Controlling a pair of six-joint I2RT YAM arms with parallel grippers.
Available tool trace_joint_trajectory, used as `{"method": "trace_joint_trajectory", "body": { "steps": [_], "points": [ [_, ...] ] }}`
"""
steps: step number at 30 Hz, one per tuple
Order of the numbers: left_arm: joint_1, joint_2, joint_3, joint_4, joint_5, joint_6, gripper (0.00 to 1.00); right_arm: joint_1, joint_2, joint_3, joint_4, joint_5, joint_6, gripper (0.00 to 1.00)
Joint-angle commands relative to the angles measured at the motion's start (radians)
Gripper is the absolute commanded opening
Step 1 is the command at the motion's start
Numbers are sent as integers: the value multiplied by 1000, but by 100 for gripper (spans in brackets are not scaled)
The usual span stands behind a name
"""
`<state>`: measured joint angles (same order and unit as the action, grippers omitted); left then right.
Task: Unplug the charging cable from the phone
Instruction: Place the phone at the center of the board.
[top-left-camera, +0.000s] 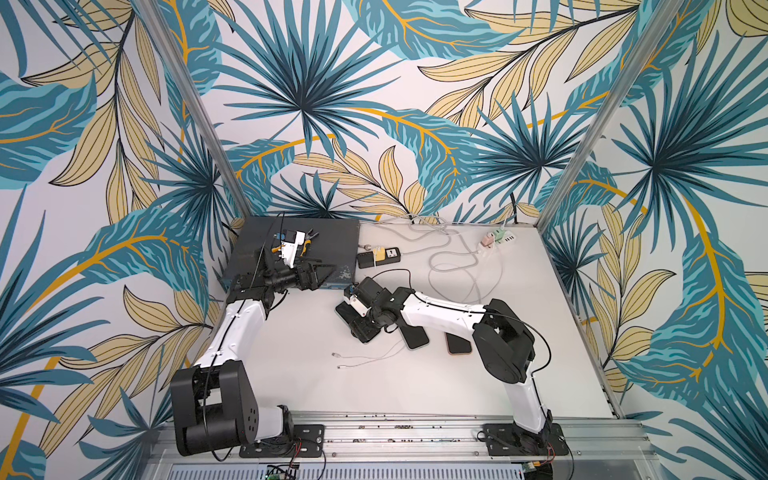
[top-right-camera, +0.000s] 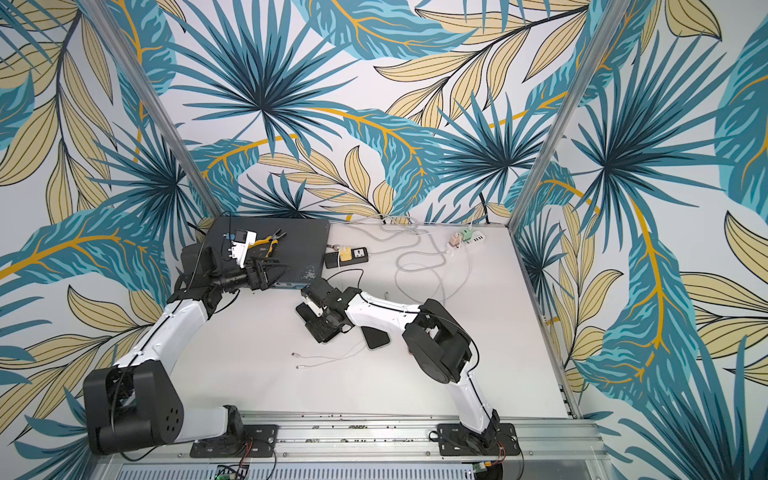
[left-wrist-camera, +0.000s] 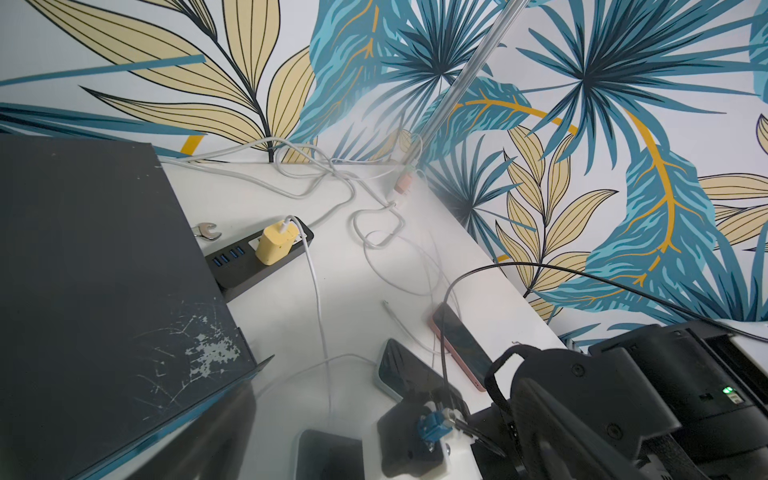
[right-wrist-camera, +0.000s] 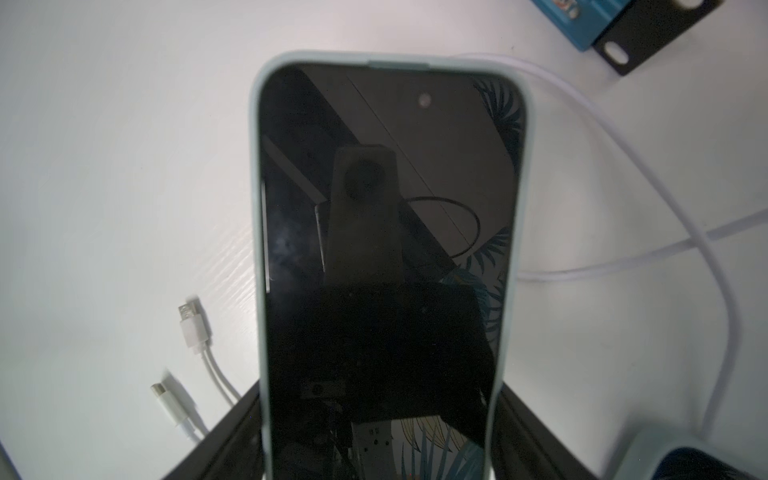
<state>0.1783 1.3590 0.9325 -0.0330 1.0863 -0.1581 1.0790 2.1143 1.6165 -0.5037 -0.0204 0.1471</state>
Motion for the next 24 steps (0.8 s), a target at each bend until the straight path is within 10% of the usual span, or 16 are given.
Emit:
{"method": "trace_joint_trajectory", "body": {
  "steps": [1,24],
  "points": [
    [9,-15,28,-30,-34,39,100,12,25,43,-74,46,-16,56],
    [9,-11,37,-59,-80,65,100,21,101,105,-167,70,-25,76]
  ]
}}
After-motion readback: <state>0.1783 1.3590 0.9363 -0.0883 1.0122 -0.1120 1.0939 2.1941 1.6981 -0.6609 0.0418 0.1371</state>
